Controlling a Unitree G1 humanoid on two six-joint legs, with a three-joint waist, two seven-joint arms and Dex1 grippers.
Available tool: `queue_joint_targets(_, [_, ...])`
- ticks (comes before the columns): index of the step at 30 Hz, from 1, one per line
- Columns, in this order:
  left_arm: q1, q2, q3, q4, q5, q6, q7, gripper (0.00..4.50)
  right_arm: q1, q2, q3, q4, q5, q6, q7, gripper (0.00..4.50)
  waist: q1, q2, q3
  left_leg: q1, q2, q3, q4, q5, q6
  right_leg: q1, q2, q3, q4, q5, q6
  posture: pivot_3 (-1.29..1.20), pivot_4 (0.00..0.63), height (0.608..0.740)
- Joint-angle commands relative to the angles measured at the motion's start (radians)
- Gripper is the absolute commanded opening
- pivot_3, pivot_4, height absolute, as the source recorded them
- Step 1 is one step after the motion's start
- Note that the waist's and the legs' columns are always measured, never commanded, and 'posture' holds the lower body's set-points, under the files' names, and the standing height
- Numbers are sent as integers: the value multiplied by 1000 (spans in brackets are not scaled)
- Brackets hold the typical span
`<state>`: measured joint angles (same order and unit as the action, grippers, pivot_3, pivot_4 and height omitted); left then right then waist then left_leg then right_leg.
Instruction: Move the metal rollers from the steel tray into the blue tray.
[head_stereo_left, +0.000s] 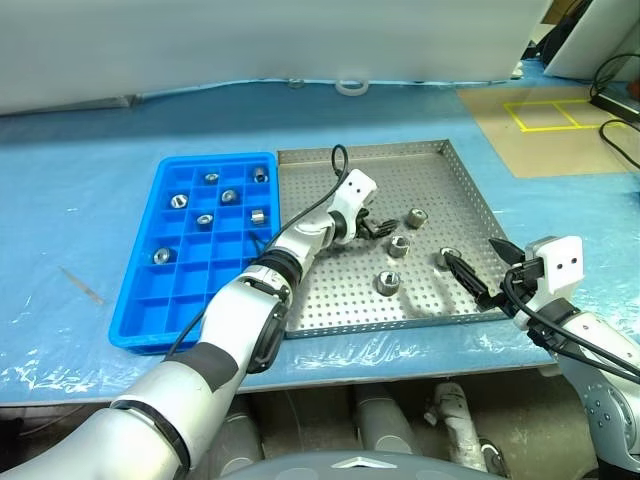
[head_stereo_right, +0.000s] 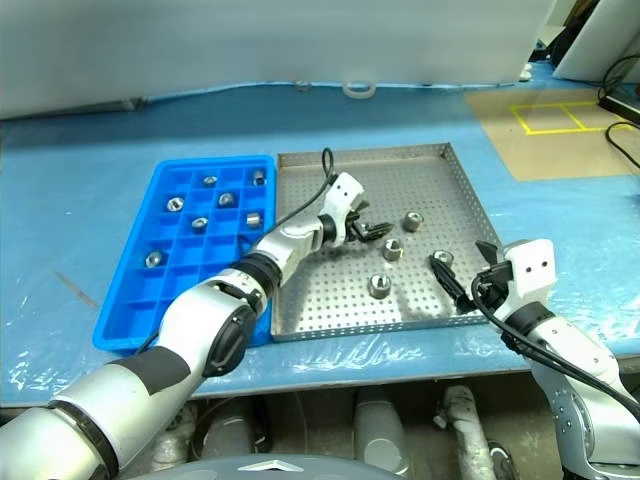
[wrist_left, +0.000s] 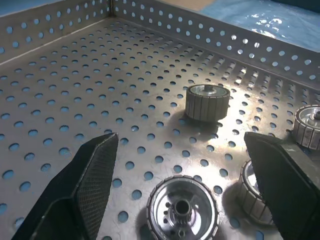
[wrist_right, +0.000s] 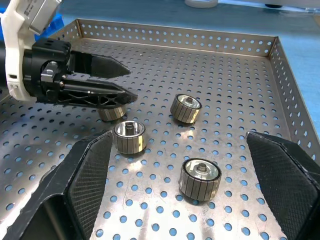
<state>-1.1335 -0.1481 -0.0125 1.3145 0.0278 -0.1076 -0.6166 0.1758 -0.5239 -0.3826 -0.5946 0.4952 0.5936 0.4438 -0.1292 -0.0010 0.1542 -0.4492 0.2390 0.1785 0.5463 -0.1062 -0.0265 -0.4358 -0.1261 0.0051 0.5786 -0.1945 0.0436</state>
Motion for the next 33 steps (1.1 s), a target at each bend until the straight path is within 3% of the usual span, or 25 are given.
queue_joint_targets(1, [11, -16, -22, -14, 33, 6, 45, 4286, -2, -10, -13, -27, 1, -19, 0, 4500, 0, 0, 0, 0, 0, 0, 0, 0, 0, 0, 0, 0, 0, 0, 0, -698, 150, 740])
queue_joint_targets(9, [37, -16, -39, -15, 58, 26, 71, 4286, -2, -7, -2, -21, -6, -23, 1, 4500, -1, 0, 0, 0, 0, 0, 0, 0, 0, 0, 0, 0, 0, 0, 1, -691, 150, 740])
queue_joint_targets(12, [42, -17, -28, -21, 42, 39, 23, 3628, -9, -10, 1, -15, -6, -23, 3, 4500, 0, 0, 0, 0, 0, 0, 0, 0, 0, 0, 0, 0, 0, 0, -1, -679, 150, 740])
queue_joint_targets(18, [47, -15, -12, -37, 26, 16, 3, 1688, -31, -14, 19, 1, -8, -22, 15, 4500, 1, 0, 0, 0, 0, 0, 0, 0, 0, 1, 0, 0, 0, 1, -1, -638, 150, 740])
queue_joint_targets(27, [21, -28, 139, -194, -161, -31, 1, 1696, -256, -28, 117, 157, 28, -23, 123, 4500, 19, 0, 0, 0, 0, 0, 1, 0, 0, 1, -1, 0, 0, 3, -4, -388, 150, 740])
queue_joint_targets(33, [148, -11, 127, -538, -242, 26, -1, 1696, -516, -7, 231, 390, 29, -54, 265, 4500, 98, 1, -1, 1, 1, 0, 0, 0, 0, -1, -1, -1, 6, 3, -6, -124, 150, 740])
